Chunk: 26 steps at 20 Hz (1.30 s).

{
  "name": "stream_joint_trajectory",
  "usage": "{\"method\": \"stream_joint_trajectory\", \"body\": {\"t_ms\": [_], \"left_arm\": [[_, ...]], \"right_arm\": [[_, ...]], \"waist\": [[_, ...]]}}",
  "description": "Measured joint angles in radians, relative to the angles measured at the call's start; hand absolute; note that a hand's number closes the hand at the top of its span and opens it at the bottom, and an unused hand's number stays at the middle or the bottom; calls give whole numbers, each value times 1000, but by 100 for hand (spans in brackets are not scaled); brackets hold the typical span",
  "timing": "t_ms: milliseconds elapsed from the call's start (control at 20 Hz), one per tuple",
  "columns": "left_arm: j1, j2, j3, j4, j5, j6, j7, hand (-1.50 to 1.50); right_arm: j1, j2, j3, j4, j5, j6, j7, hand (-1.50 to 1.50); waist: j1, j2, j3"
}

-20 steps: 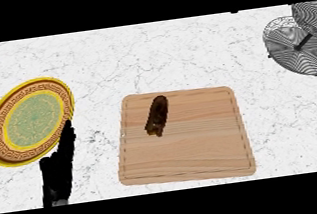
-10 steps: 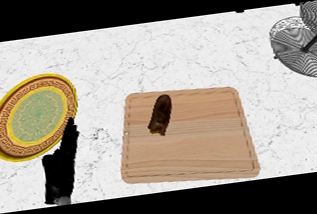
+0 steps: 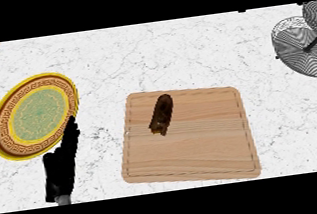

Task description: Pick the bell pepper from the cutting board and place it in the tiered basket

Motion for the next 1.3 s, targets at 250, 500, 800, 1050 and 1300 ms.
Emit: {"method": "stream_joint_trajectory", "body": {"t_ms": [250, 500, 800, 1050, 1300], "left_arm": [[18, -8, -7, -24, -19, 4, 2, 0], [-8, -16, 5, -3, -20, -8, 20, 0], [-12, -26, 17, 12, -27, -13, -7, 0], [-10, -20, 24, 8, -25, -31, -9, 0], [-7, -27, 26, 15, -30, -29, -21, 0]], "right_arm": [[-34, -50, -36, 201, -33, -78, -49, 150], [-70, -87, -42, 394, -49, -172, -71, 150], [-86, -109, -59, 624, -44, -347, -85, 150], [-98, -109, -114, 729, -105, -500, -116, -150], [-98, -90, -210, 772, -232, -659, -196, -150]], "waist": [[2, 1, 0], [3, 3, 0], [9, 4, 1], [11, 6, 1], [9, 5, 4]]}}
